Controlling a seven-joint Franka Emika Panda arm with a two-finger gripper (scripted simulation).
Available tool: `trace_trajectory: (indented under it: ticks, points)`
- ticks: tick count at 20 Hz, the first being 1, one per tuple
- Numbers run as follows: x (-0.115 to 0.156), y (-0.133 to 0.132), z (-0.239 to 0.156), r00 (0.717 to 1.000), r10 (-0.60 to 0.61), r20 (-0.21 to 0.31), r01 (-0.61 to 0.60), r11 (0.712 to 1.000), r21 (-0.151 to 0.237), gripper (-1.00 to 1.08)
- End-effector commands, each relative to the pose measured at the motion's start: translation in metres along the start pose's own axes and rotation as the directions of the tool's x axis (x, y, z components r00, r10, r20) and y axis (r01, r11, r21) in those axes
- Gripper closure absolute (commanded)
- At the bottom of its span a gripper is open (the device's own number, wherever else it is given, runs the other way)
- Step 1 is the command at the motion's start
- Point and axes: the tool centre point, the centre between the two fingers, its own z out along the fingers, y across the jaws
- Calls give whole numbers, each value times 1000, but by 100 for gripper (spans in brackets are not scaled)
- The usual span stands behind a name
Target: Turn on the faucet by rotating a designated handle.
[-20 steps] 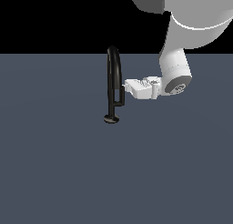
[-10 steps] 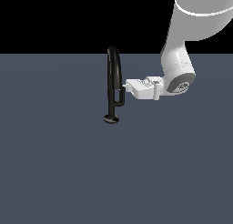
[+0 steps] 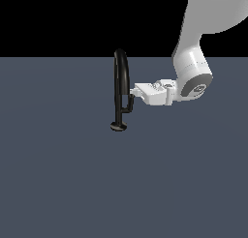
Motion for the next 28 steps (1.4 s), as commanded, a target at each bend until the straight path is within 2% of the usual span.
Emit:
trace_trajectory:
  ticks: [1,18,20,28]
  points:
    - [1,3,0,1000,0,0,0,1000,0,108]
    - [24,54,0,1000,4,3,-4,1000,-4,108]
    - [14,46,0,1000,-14,-1,14,1000,-3,108]
    - [69,69,0,1000,2,3,-2,1000,-4,108]
